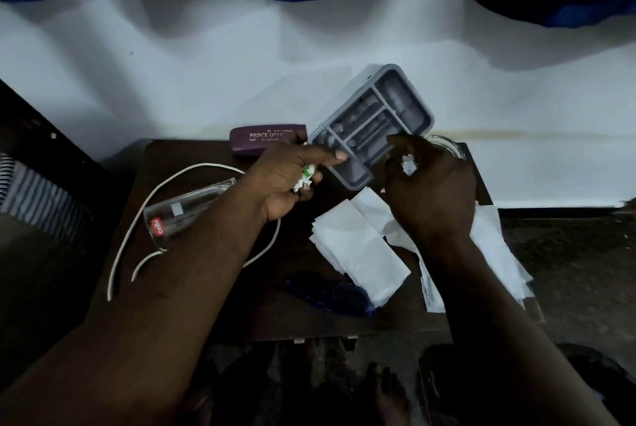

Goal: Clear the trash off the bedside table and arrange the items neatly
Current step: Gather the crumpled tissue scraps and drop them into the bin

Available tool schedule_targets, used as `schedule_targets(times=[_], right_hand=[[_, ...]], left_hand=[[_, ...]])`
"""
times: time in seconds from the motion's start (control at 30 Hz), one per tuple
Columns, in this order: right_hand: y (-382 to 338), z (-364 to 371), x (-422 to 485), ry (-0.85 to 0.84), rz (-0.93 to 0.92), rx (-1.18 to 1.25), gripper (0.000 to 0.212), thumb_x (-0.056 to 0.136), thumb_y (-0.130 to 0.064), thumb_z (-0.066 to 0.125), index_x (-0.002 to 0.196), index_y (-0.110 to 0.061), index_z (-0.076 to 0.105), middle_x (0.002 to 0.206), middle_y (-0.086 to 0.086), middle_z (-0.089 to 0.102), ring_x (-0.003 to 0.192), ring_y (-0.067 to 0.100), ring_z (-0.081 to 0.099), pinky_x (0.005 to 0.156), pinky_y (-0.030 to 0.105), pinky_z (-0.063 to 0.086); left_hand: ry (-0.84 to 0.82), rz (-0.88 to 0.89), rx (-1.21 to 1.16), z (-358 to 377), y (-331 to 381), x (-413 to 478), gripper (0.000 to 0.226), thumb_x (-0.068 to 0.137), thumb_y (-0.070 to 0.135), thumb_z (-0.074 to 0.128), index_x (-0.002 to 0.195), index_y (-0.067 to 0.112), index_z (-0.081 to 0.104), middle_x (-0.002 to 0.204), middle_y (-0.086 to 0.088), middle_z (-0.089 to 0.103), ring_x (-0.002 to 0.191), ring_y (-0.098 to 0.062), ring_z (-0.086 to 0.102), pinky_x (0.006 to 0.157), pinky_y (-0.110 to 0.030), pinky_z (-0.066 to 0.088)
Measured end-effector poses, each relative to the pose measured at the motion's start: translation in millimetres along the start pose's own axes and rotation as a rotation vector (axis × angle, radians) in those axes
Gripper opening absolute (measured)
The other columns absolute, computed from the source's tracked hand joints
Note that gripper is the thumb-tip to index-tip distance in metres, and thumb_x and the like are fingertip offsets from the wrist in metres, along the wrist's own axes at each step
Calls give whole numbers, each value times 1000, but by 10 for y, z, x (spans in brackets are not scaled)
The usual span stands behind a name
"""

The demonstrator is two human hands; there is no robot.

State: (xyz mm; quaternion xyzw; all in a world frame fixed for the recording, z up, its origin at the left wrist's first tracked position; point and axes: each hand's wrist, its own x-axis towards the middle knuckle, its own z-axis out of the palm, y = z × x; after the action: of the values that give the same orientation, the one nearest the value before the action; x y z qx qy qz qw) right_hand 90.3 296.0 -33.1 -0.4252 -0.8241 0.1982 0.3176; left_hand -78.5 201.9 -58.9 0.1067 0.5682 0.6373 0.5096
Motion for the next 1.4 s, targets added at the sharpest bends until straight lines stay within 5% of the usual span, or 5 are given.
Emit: schedule_targets(times=[0.2, 0.63, 0.77, 0.97, 1.4], right_hand=[[-195, 25, -51, 99, -215, 127, 9, 87, -16, 66, 88, -20, 74, 81, -4, 75, 73, 16, 68, 69, 32, 50], [-347, 164, -285, -423, -213, -28, 55, 89, -54, 58, 140, -34, 56, 116, -2, 76, 106, 31, 70, 85, 35, 54], [-312, 245, -317, -438, -201, -54, 60, 91, -46, 68, 144, -28, 46, 119, 5, 73, 108, 34, 70, 84, 38, 53], [-289, 238, -319, -492, -119, 22, 58, 92, -44, 66, 145, -36, 45, 124, -1, 71, 113, 29, 68, 89, 34, 51], [-346, 190, -323, -328, -105, -39, 35, 88, -43, 65, 121, -30, 68, 110, -4, 76, 102, 26, 70, 75, 27, 43]], left_hand=[[-11, -32, -95, 31, -4, 12, 40, 65, 30, 94, 97, 17, 75, 70, 4, 57, 46, -5, 48, 40, -14, 27], [-259, -104, -299, -26, -61, -12, 30, 70, 26, 84, 92, 13, 69, 83, -5, 70, 62, -14, 67, 55, -23, 57], [-281, -93, -249, 20, -75, -62, 46, 79, 29, 76, 118, 9, 61, 112, -16, 56, 97, -26, 53, 114, -41, 36], [-265, -86, -154, 48, -56, -126, 26, 80, 31, 72, 89, 13, 57, 68, -4, 65, 55, -13, 62, 54, -24, 53], [-221, -110, -226, 49, -49, -56, 56, 75, 32, 79, 125, 21, 57, 114, -6, 62, 89, -20, 60, 101, -35, 40]])
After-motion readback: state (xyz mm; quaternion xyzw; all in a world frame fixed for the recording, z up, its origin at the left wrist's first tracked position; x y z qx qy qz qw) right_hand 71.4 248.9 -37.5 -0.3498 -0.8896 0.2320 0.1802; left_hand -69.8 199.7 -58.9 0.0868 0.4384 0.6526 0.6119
